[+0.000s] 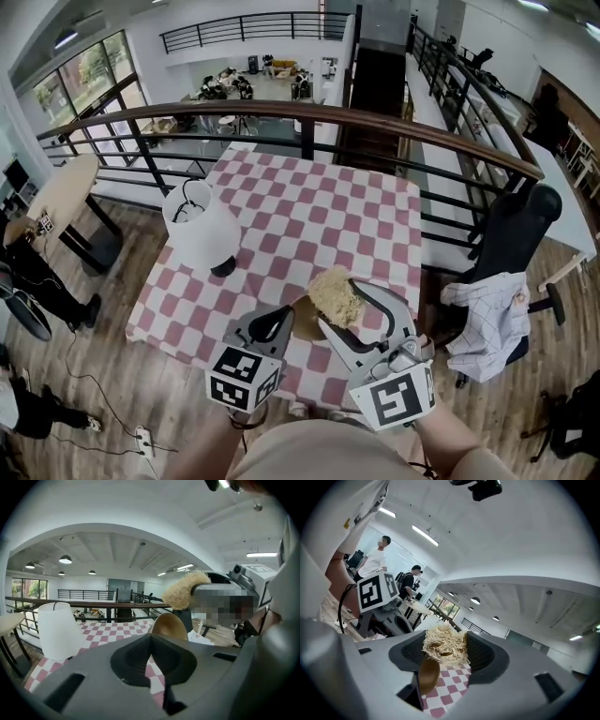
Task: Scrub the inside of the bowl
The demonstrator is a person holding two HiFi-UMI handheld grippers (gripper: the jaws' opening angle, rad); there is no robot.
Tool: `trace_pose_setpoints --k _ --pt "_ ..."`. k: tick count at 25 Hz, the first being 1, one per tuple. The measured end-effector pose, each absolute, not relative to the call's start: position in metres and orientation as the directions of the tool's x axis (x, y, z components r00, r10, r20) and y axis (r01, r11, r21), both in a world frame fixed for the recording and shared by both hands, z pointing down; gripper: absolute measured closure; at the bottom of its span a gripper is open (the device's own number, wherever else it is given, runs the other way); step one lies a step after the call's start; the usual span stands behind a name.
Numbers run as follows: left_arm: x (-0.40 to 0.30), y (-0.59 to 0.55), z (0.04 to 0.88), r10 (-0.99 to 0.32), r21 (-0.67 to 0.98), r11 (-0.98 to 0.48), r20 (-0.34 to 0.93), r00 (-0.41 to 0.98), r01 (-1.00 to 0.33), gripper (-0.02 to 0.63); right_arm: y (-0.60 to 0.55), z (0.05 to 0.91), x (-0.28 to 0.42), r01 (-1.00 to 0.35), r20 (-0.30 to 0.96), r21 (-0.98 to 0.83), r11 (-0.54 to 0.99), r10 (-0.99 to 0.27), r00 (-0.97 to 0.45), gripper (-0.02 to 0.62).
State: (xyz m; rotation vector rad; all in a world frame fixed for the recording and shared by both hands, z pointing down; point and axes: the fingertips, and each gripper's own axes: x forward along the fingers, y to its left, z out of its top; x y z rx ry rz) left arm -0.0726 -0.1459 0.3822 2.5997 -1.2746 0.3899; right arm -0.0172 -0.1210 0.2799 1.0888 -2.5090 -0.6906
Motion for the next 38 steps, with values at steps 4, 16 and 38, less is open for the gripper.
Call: trace_pose_setpoints --k 4,16,38 --pt "-0.049 -0.138 0.377 -0.699 -0.063 -0.678 0.361 0.617 -0.732 0.592 -0.134 0.285 -0.024 -0.574 0.188 0.420 0.703 -0.686 -0.703 0.344" --pt "-0.022 -0.128 0.364 -0.697 -0.355 -0.717 0.385 0.605 -0.599 0.592 -0.146 0.304 -0.030 -0.533 0.341 0.259 0.806 -0.592 -0.730 0.344" --pt "-0.066 -0.152 0.347 -0.772 -0.149 -0.626 0.258 0.581 -0.765 0.591 -0.155 0.342 0.051 -0.686 0.386 0.145 0.713 -0.679 -0.624 0.344"
